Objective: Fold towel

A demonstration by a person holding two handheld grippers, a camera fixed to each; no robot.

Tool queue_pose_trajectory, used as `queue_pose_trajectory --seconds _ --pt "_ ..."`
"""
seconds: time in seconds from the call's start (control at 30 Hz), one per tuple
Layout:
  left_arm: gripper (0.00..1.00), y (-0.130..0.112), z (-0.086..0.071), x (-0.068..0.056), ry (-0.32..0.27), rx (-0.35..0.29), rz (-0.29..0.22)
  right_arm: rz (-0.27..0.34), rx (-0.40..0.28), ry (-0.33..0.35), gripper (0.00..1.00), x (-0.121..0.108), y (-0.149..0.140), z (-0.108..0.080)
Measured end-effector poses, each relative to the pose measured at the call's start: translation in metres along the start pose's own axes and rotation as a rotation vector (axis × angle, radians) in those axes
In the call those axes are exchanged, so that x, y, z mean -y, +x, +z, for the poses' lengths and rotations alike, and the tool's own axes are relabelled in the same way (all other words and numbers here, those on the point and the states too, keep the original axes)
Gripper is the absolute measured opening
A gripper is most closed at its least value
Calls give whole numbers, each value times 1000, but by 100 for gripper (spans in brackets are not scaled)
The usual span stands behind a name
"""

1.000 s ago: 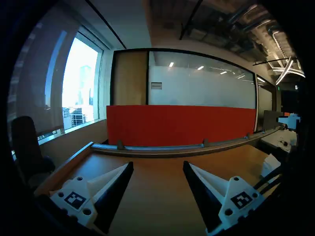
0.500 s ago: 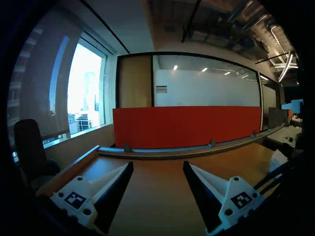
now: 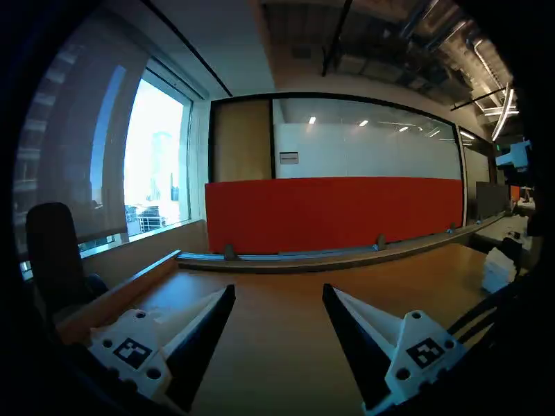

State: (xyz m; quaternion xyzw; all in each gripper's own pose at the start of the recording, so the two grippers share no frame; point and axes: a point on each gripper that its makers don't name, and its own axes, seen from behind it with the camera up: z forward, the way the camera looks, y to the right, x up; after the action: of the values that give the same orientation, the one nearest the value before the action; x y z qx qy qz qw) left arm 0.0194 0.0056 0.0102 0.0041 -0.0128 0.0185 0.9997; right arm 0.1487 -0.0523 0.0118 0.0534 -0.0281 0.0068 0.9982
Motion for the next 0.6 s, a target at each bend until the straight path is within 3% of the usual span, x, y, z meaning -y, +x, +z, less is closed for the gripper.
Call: queue_pose_trajectory --seconds 0.6 --pt "93 -77 1 3 6 -21 -22 -7 -10 13 99 11 -52 2"
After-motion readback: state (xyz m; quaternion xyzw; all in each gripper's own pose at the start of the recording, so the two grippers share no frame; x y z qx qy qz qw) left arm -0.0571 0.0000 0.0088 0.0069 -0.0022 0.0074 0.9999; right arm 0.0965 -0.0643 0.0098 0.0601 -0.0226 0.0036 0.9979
